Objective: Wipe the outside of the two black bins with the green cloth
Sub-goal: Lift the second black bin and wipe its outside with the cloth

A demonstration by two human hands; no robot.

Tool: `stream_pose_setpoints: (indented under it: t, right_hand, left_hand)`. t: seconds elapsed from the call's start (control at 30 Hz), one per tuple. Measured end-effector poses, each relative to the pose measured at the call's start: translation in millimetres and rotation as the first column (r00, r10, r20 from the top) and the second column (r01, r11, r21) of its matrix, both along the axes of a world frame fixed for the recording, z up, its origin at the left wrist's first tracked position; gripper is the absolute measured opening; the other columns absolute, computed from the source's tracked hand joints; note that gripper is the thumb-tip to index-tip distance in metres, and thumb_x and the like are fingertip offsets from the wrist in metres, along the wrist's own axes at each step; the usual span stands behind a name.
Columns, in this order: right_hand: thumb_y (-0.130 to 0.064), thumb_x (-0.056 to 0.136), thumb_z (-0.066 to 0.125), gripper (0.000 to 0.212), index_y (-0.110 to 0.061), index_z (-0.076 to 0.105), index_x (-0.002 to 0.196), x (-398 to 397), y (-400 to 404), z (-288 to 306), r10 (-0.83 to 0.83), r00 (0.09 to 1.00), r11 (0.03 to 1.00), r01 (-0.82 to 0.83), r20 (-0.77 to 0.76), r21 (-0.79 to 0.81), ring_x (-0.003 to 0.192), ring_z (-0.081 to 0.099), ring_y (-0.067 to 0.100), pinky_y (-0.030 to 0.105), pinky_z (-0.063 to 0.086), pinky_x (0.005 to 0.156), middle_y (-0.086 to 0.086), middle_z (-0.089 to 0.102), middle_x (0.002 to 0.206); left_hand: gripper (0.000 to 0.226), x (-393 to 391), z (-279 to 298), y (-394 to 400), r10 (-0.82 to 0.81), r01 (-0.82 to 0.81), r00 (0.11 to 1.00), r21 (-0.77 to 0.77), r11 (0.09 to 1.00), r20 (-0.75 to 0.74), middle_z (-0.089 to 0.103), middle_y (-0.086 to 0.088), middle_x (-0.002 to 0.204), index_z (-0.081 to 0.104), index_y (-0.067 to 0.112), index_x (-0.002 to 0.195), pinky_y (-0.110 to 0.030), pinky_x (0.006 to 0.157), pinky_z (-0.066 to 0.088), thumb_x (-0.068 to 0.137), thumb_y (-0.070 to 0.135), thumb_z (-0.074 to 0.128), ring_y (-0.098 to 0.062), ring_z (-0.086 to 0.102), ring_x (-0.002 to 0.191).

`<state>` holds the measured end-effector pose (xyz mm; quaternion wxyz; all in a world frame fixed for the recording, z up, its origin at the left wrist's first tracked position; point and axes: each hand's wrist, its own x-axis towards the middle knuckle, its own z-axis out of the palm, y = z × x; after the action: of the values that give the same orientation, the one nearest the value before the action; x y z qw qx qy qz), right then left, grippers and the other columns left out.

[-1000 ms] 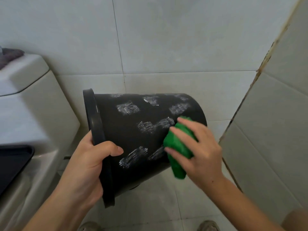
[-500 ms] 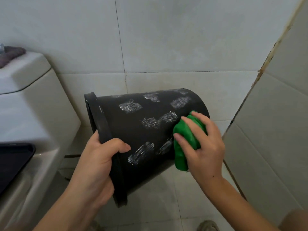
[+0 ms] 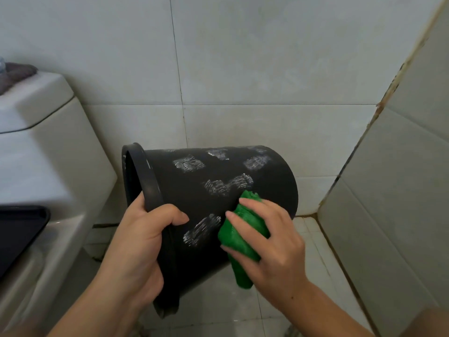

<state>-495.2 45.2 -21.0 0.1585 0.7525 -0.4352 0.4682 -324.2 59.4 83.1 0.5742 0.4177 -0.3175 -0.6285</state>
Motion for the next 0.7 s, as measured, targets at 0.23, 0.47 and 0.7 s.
stream_pose_setpoints:
  t: [0.23, 0.47, 0.7]
  right_hand:
    - [-0.039, 0.09, 0.063, 0.039, -0.013, 0.069, 0.118, -5.0, -11.4, 14.2, -0.116, 0.977, 0.993, 0.108, 0.181, 0.051, 0.113, 0.057, 0.031, 0.024, 0.039, 0.104, 0.014, 0.062, 0.122]
    - [-0.042, 0.092, 0.058, 0.041, -0.012, 0.07, 0.118, -14.9, -21.5, 19.7, -0.129, 0.975, 0.991, 0.118, 0.179, 0.069, 0.113, 0.058, 0.03, 0.02, 0.037, 0.104, 0.013, 0.062, 0.123]
    - [-0.046, 0.094, 0.061, 0.037, -0.021, 0.062, 0.121, 6.2, -2.3, 2.6, 0.036, 0.997, 0.999, -0.038, -0.075, -0.019, 0.112, 0.058, 0.033, 0.037, 0.046, 0.101, 0.013, 0.064, 0.12]
  left_hand:
    - [0.042, -0.6, -0.2, -5.8, 0.003, -0.003, 1.0, -0.041, 0.999, 0.002, 0.074, -0.011, 0.084, 0.065, 0.011, 0.095, -0.029, 0.057, 0.06, 0.075, -0.018, 0.04, -0.023, 0.071, 0.068]
    - [0.042, -0.3, -8.9, -9.2, 0.002, -0.001, 1.0, -0.054, 0.999, 0.004, 0.073, -0.014, 0.09, 0.065, 0.008, 0.098, -0.03, 0.06, 0.06, 0.065, -0.014, 0.05, -0.025, 0.071, 0.073]
    - [0.043, -4.9, -16.8, -12.9, -0.008, 0.007, 1.0, -0.056, 0.998, -0.02, 0.073, -0.015, 0.086, 0.064, 0.007, 0.098, -0.031, 0.056, 0.059, 0.07, -0.019, 0.044, -0.026, 0.07, 0.07]
